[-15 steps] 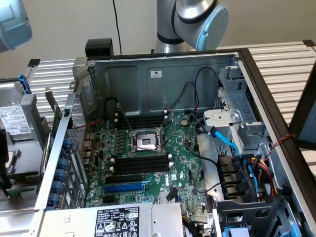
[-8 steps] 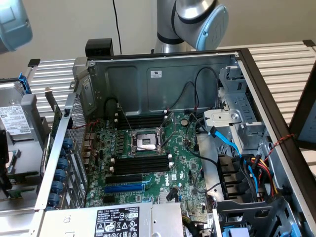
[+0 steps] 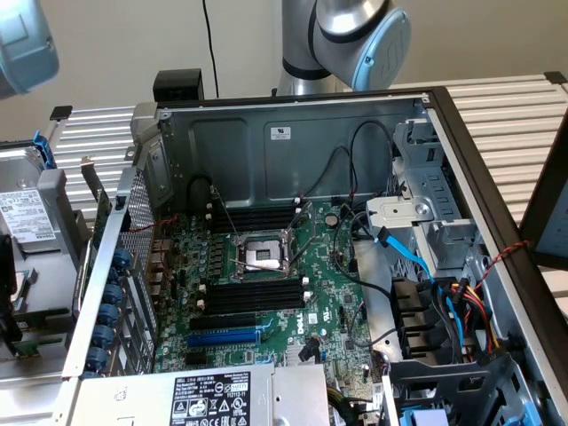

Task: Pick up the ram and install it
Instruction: 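Pick up the ram and move it above insertion slot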

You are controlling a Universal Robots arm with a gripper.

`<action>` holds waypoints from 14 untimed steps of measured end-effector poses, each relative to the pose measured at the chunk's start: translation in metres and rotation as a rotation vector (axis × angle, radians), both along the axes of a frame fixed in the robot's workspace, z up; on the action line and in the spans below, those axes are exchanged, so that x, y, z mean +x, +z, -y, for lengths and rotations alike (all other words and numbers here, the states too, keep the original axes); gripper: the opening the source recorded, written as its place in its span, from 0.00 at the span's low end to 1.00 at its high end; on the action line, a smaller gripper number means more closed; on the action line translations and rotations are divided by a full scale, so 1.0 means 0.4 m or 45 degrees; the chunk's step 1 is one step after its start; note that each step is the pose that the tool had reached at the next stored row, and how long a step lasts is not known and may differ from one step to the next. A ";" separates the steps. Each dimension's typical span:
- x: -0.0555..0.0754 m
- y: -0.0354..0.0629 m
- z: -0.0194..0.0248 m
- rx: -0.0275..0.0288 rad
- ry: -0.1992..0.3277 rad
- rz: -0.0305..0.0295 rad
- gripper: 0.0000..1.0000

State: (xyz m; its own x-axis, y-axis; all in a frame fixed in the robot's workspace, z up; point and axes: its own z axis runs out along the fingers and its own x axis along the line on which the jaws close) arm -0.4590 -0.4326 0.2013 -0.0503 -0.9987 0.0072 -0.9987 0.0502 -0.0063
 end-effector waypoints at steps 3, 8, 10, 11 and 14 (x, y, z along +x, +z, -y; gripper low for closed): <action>0.000 0.000 0.000 -0.0002 0.000 0.0000 0.26; 0.000 0.000 0.000 -0.0008 0.008 0.0002 0.26; 0.000 0.000 0.000 -0.0015 0.026 0.0000 0.26; 0.000 0.000 0.000 -0.0015 0.042 0.0000 0.26; 0.000 0.000 0.000 -0.0014 0.049 0.0001 0.26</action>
